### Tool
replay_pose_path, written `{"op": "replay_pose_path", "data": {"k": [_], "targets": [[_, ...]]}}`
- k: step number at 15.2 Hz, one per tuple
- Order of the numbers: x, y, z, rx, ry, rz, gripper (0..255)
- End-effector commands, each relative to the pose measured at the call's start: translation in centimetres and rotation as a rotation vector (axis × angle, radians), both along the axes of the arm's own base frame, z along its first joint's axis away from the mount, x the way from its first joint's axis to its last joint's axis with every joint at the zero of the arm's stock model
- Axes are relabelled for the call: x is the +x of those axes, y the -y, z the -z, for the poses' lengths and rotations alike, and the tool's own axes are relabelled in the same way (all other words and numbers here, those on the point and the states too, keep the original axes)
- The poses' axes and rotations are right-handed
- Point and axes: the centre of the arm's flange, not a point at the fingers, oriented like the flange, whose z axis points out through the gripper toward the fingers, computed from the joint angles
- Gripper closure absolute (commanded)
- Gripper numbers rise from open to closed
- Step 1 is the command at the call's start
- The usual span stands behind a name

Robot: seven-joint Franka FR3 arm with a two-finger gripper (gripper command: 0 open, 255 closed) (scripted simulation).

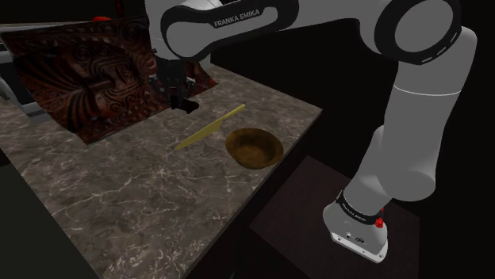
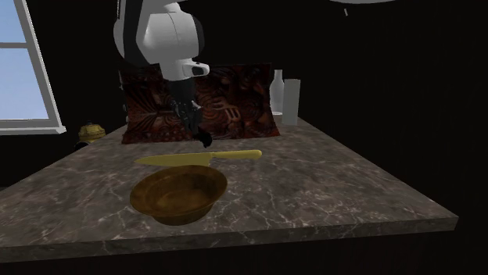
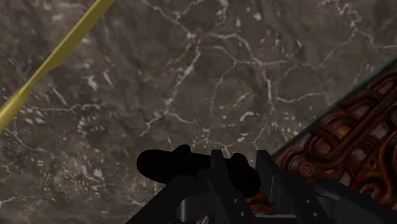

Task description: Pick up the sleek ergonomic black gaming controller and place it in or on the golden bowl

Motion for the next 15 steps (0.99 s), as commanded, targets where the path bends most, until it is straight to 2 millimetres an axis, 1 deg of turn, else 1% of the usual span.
{"op": "replay_pose_path", "data": {"k": [1, 11, 15], "targets": [[-0.1, 0.0, -1.0, -0.001, -0.001, 0.0, 255], [-0.1, 0.0, -6.1, -0.001, -0.001, 0.0, 255], [-5.3, 0.1, -6.2, -0.001, -0.001, 0.0, 255]]}}
